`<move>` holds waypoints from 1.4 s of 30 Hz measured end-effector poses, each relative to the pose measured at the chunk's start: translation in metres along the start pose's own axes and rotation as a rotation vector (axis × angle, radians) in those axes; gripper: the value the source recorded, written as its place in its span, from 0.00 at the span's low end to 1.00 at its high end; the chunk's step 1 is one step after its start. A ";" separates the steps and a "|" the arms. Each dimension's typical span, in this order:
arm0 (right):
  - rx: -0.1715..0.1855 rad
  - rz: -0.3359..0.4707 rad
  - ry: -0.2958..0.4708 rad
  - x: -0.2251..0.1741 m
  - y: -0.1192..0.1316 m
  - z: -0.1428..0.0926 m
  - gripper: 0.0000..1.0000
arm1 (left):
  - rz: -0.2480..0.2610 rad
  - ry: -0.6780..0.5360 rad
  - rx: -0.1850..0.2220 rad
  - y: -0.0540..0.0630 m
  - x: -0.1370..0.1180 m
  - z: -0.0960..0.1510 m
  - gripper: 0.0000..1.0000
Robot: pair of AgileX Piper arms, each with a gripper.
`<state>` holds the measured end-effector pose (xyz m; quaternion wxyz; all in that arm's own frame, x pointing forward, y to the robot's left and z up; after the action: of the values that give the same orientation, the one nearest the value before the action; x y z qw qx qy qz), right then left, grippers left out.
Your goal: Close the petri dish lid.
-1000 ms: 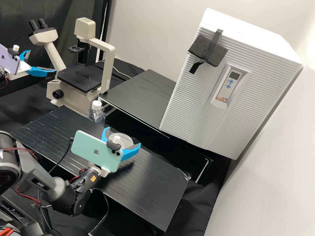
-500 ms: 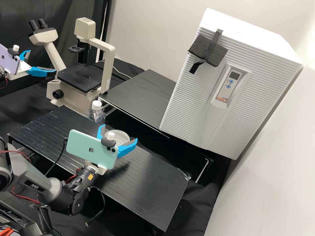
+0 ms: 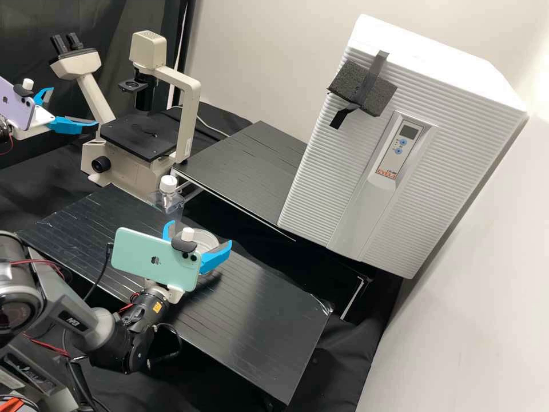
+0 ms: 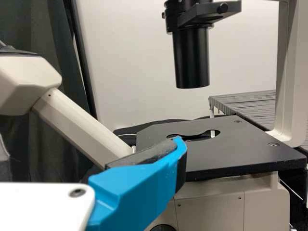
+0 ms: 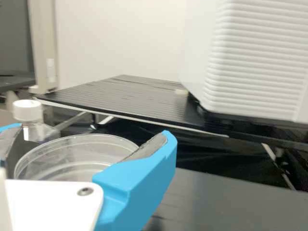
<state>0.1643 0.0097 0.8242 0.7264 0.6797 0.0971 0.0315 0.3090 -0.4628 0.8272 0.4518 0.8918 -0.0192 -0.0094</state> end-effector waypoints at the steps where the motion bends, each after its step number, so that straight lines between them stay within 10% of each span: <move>1: 0.000 0.007 -0.010 -0.001 0.001 0.002 0.00 | 0.000 0.000 0.000 0.000 0.000 0.000 1.00; 42: -0.020 -0.042 -0.017 0.004 -0.007 0.009 0.00 | 0.000 0.000 0.000 0.000 0.000 0.000 1.00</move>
<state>0.1689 0.0007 0.8178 0.7343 0.6705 0.1050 0.0115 0.3090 -0.4628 0.8272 0.4518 0.8918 -0.0192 -0.0094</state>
